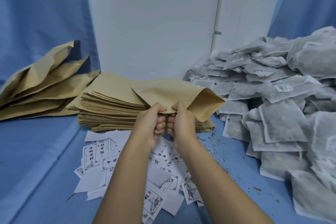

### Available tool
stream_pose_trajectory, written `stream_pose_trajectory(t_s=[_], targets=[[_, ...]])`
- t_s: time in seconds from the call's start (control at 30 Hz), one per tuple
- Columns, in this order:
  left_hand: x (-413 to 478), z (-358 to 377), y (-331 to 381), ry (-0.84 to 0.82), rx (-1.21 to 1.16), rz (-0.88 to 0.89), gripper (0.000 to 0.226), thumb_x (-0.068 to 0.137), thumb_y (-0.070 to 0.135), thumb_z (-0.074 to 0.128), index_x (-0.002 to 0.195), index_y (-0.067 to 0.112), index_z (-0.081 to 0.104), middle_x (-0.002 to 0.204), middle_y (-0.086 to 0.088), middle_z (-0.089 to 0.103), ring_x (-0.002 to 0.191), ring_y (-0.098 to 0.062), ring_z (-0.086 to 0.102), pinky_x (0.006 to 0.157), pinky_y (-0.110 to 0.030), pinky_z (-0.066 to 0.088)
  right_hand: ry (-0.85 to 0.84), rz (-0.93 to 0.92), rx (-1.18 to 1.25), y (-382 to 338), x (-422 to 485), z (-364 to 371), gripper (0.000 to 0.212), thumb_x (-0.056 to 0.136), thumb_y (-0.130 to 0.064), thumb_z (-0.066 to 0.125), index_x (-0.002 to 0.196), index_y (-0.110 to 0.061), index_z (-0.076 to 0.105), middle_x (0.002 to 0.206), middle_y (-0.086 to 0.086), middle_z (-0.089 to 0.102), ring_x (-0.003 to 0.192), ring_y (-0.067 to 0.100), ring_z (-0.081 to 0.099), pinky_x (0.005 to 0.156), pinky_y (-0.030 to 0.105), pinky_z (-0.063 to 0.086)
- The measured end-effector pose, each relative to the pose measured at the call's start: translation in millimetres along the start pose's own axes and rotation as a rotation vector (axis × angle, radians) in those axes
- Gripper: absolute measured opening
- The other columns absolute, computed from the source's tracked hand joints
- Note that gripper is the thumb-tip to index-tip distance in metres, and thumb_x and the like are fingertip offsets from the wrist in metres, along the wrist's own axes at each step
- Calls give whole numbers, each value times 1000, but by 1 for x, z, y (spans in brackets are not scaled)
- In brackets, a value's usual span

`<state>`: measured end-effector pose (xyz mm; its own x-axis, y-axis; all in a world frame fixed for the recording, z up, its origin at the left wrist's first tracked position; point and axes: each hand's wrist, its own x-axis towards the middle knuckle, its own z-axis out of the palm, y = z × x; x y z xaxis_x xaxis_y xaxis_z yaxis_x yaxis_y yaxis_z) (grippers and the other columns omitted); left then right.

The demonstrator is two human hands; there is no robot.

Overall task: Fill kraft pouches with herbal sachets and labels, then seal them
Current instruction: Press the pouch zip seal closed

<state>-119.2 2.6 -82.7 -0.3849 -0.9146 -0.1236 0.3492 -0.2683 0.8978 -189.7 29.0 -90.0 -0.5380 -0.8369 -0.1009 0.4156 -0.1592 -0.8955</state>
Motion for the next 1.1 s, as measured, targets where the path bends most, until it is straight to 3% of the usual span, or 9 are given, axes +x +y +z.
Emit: stream_pose_trajectory(t_s=[0.37, 0.47, 0.6, 0.73, 0.83, 0.93, 1.1], targets=[[-3, 2, 3, 27, 32, -13, 31, 85, 6, 50, 60, 17, 34, 35, 8, 24, 26, -5, 19, 31, -13, 12, 137, -64, -67, 1, 6, -3, 25, 85, -17, 44, 62, -16, 33, 50, 0, 28, 43, 15, 25, 43, 27, 24], [-3, 1, 3, 25, 18, -6, 31, 86, 6, 49, 61, 17, 33, 36, 7, 24, 26, -5, 18, 31, -13, 11, 121, -53, -62, 1, 7, -4, 23, 86, -18, 43, 65, -17, 33, 50, -1, 26, 37, 12, 24, 37, 21, 21], [-4, 2, 2, 16, 17, -13, 31, 86, 6, 49, 61, 16, 34, 36, 7, 24, 26, -5, 18, 31, -14, 11, 172, -81, -99, -1, 11, -8, 24, 86, -17, 43, 63, -14, 37, 52, 2, 34, 47, 16, 31, 46, 27, 26], [-3, -1, 3, 29, 3, -14, 29, 85, 6, 49, 63, 16, 34, 36, 7, 25, 26, -5, 19, 30, -13, 11, 160, -78, -107, 2, 14, -9, 24, 86, -19, 42, 63, -16, 36, 45, -3, 32, 40, 12, 28, 41, 23, 25], [-4, 0, 3, 63, -4, -4, 28, 84, 6, 48, 63, 17, 34, 36, 7, 25, 27, -5, 18, 30, -13, 11, 184, -133, -185, 3, 17, -9, 25, 81, -20, 41, 57, -16, 38, 39, -5, 38, 54, 20, 33, 57, 35, 30], [-6, 6, 2, 172, -32, 40, 24, 83, 9, 49, 65, 16, 35, 35, 6, 27, 28, -6, 21, 32, -13, 13, 93, -224, -385, 3, 11, -3, 12, 64, -28, 33, 60, -17, 37, 59, 5, 41, 72, 24, 37, 71, 39, 31], [-8, 12, -1, 233, 43, 67, 19, 84, 13, 57, 66, 9, 50, 39, 0, 46, 29, -9, 32, 33, -13, 22, 90, -209, -330, 8, 12, -4, 25, 84, -22, 39, 60, -15, 40, 64, 10, 47, 65, 24, 41, 62, 37, 33]])
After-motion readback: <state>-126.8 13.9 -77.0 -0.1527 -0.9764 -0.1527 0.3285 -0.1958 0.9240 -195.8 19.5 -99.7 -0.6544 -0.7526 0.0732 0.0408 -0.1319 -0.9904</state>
